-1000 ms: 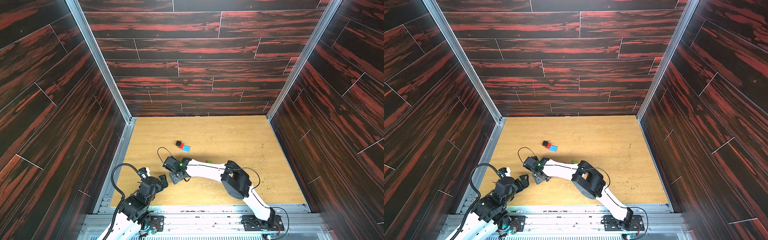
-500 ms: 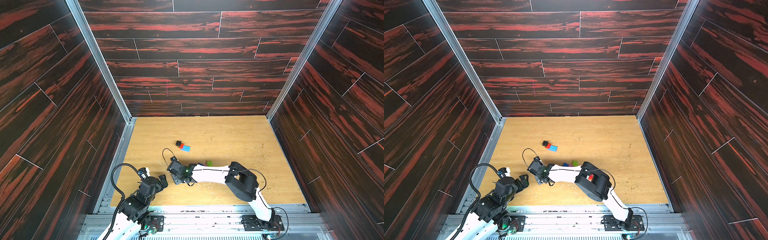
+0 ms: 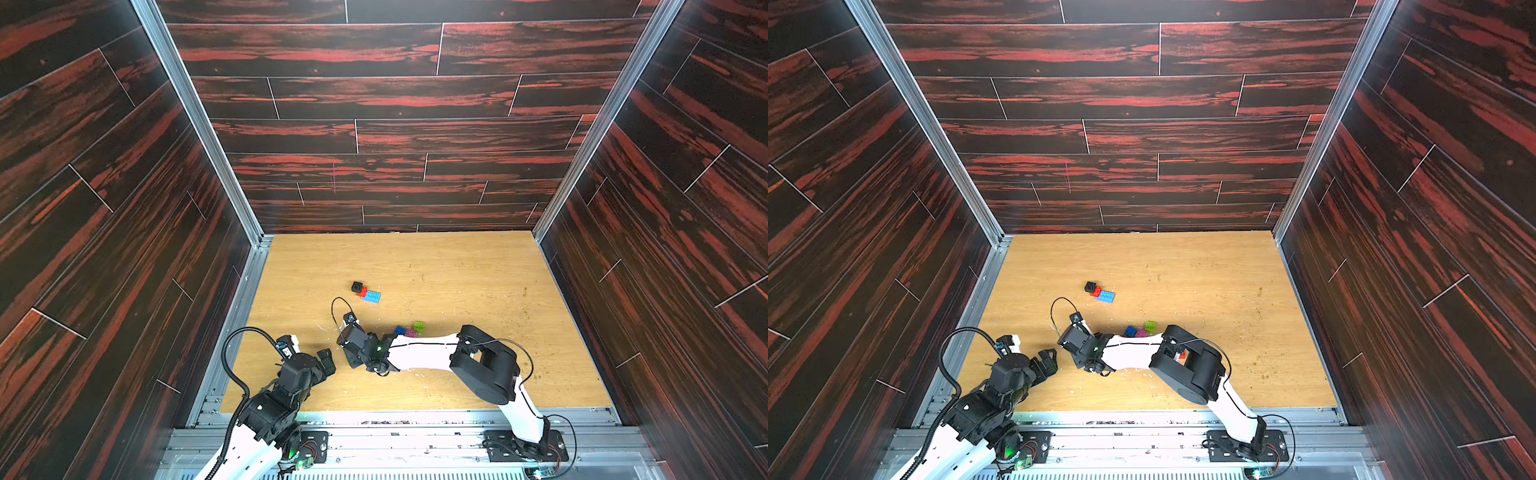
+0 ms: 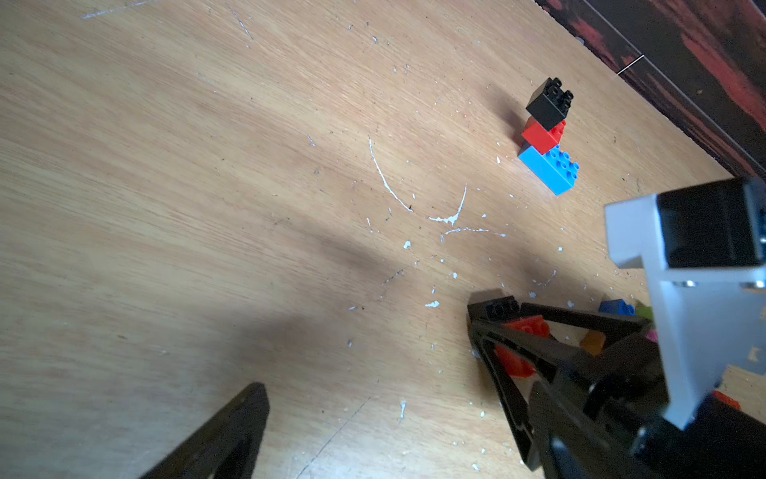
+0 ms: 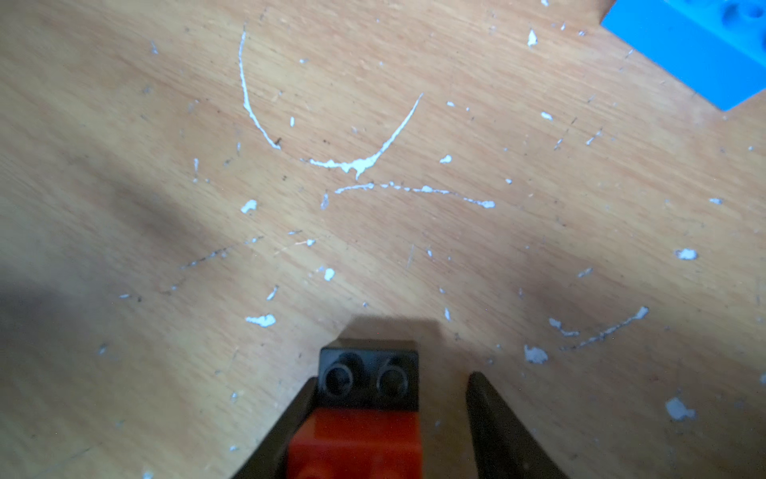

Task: Assemble the letter v with lego
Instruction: Assemble the lego brick with the lego brick, then pick up the lego brick from the center of the board.

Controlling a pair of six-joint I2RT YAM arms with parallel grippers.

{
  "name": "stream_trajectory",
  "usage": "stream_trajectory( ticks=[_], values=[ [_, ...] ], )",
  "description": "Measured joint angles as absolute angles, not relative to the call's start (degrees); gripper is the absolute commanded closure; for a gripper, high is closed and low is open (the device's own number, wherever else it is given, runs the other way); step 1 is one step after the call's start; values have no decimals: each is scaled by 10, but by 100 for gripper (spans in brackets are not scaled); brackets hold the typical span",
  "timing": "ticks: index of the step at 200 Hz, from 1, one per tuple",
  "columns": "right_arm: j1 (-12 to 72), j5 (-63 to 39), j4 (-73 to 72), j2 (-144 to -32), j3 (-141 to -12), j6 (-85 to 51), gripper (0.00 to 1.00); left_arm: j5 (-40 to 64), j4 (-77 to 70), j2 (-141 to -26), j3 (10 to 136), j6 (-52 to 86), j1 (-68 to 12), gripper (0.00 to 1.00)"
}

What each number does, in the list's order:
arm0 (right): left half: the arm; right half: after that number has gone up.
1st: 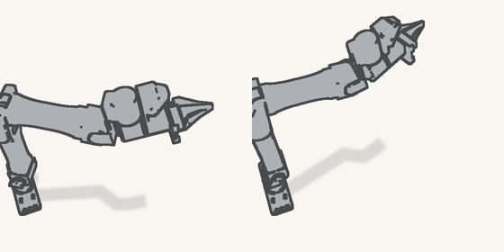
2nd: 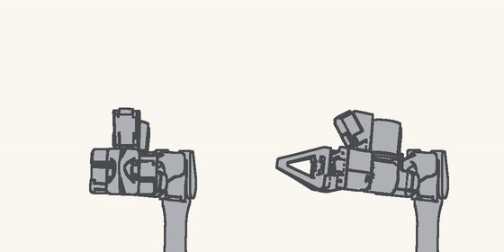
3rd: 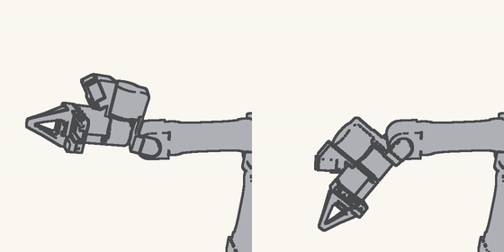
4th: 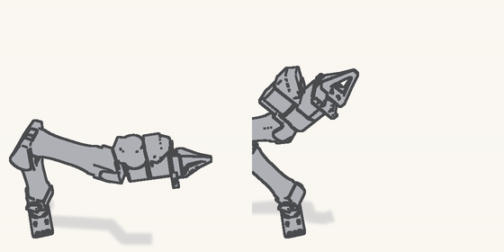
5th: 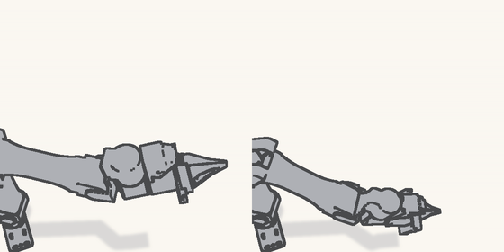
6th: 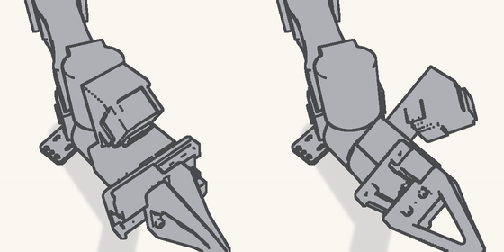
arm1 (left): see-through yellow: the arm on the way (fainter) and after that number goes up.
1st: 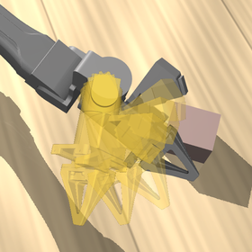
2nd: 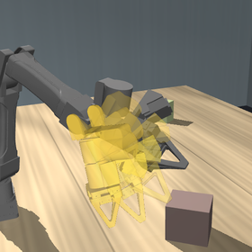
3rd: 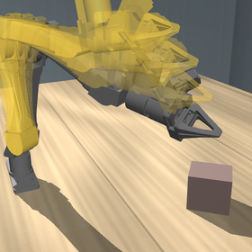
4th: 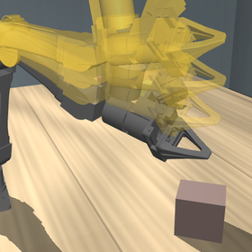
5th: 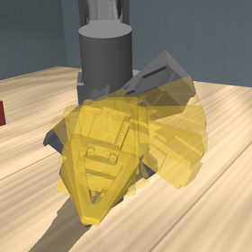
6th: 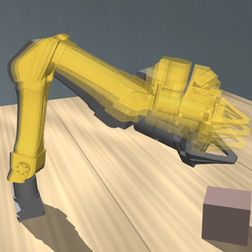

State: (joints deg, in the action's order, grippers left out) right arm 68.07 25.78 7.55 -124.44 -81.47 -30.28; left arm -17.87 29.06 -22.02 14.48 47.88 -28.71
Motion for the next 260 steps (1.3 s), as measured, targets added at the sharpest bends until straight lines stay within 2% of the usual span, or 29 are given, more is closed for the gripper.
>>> stream_trajectory(
  ticks=[13,26,44,83,126,190,260],
  values=[
    [681,260,69,-1243,-810,-305,43,-179,291,-222,145,479,-287,0],
    [682,263,65,-1243,-808,-307,50,-179,290,-224,145,479,-287,0],
    [681,266,62,-1241,-804,-311,52,-180,290,-225,145,480,-287,0],
    [681,269,60,-1241,-801,-313,66,-181,289,-225,145,481,-287,0],
    [679,261,56,-1236,-796,-310,74,-180,277,-249,145,481,-287,0],
    [621,173,107,-1148,-716,-238,76,-171,198,-380,160,478,-277,0],
    [517,98,181,-1093,-734,-103,76,-148,83,-534,215,453,-240,0]
  ],
)
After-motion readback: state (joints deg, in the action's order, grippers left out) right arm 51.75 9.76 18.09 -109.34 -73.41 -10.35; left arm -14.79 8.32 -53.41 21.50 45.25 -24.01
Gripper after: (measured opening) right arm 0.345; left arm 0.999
